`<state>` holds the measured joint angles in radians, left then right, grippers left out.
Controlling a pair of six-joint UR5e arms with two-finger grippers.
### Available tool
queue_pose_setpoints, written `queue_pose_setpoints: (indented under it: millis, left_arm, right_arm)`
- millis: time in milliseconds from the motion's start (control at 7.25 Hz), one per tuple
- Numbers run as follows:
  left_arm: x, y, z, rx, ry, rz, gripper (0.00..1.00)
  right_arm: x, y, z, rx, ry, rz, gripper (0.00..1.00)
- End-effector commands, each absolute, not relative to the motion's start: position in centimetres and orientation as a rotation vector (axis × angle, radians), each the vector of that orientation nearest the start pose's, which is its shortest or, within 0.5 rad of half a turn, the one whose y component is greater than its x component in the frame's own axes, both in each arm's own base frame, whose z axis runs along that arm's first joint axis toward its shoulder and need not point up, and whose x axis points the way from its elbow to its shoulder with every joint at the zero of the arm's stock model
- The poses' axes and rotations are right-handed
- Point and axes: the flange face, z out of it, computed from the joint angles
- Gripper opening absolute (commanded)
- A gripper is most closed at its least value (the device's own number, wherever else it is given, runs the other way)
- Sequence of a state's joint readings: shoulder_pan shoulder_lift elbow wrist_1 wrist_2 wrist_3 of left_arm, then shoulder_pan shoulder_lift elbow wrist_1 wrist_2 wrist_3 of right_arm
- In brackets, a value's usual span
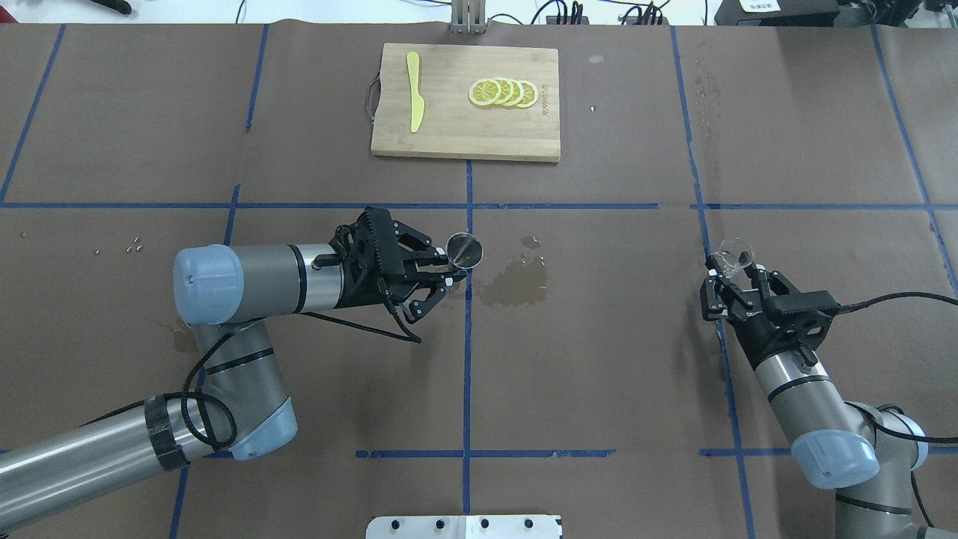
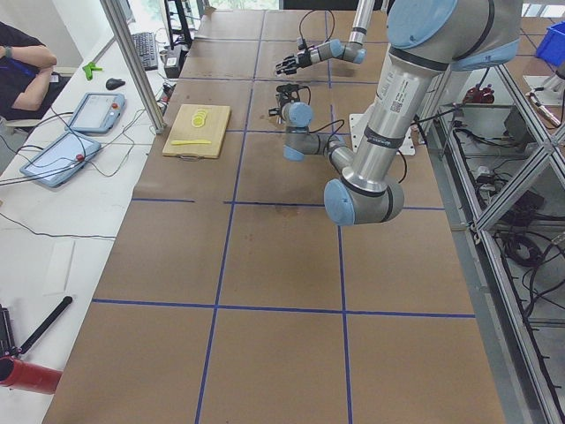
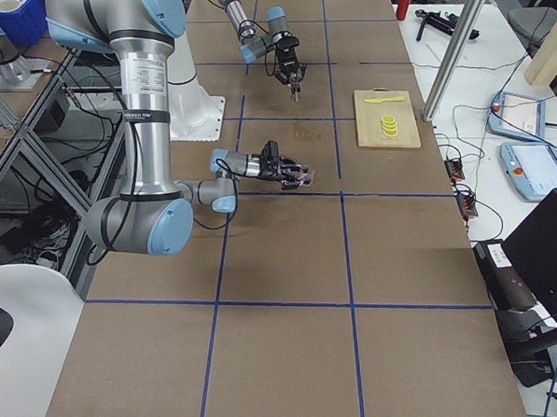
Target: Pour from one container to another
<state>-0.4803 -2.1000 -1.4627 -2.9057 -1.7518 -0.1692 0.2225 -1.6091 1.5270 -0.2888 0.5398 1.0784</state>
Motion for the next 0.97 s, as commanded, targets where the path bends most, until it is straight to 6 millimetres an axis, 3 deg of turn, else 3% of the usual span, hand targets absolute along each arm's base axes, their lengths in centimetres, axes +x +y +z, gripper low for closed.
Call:
queue_pose_setpoints:
  millis: [0, 828]
  left_arm:
    - [52.32, -40.37, 25.34, 1.392, 1.182, 0.82, 0.0]
    - [52.31, -40.36, 25.33, 1.392, 1.184, 0.819, 0.0]
  right_arm:
    - [-40.29, -30.73, 55.07, 1.209, -0.696, 0.38, 0.0]
    - [-40.74, -30.1, 55.43, 1.211, -0.688, 0.368, 0.0]
